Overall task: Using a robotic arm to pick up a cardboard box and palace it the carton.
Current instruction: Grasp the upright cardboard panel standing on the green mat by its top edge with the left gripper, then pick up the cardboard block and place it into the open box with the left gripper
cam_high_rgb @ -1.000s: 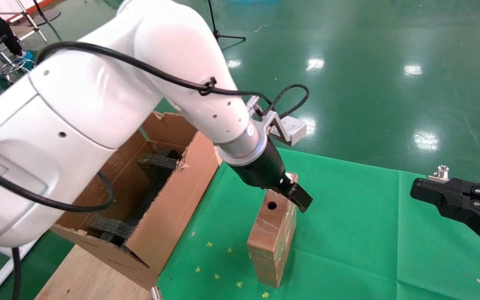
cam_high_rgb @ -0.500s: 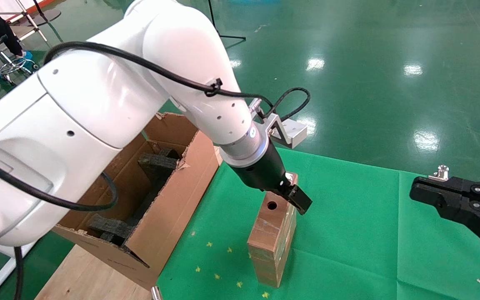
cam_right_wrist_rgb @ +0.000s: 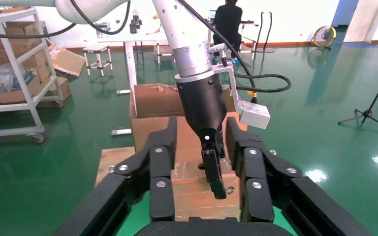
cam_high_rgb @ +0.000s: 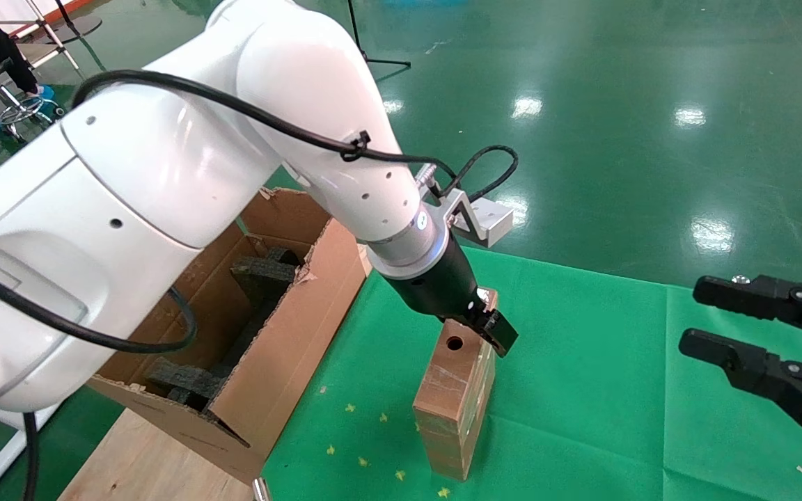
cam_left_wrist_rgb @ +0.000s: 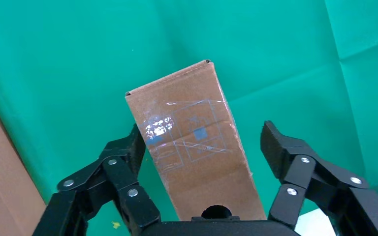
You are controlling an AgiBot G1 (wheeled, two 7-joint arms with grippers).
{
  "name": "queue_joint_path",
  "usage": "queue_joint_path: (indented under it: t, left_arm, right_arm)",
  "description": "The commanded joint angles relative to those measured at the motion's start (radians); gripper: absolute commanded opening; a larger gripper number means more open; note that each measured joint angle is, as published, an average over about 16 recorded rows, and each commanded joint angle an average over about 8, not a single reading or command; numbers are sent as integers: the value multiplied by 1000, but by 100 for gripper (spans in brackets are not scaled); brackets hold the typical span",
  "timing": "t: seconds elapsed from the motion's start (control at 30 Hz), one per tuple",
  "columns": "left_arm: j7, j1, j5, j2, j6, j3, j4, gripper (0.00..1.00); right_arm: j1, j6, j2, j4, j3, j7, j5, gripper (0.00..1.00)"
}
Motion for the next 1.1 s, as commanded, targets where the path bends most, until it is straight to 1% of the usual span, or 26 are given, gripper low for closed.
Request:
queue_joint_path:
  t: [0.03,0.53,0.63,0.7,0.77,0.87,1.0,1.1]
  left_arm:
    - [0,0,0,0,0,0,0,0]
    - [2,0,3,-3,-1,0,-4,0]
    - [27,-5,6,-13,-1,5,-20,0]
    - [65,-10,0,-33,-6,4,-44,0]
    - [124,-17,-15,-68,-13,-4,-79,0]
    - [242,-29,-66,-158,-35,-39,-146,0]
    - [420,-60,-161,-317,-62,-118,-210,0]
    - [543,-101,-216,-435,-68,-177,-220,0]
  right_arm:
    - [0,0,0,0,0,0,0,100]
    - [0,0,0,0,0,0,0,100]
    - [0,0,0,0,0,0,0,100]
    - [0,0,0,0,0,0,0,100]
    - [0,0,0,0,0,0,0,100]
    - [0,0,0,0,0,0,0,100]
    - [0,0,0,0,0,0,0,100]
    - [0,0,0,0,0,0,0,100]
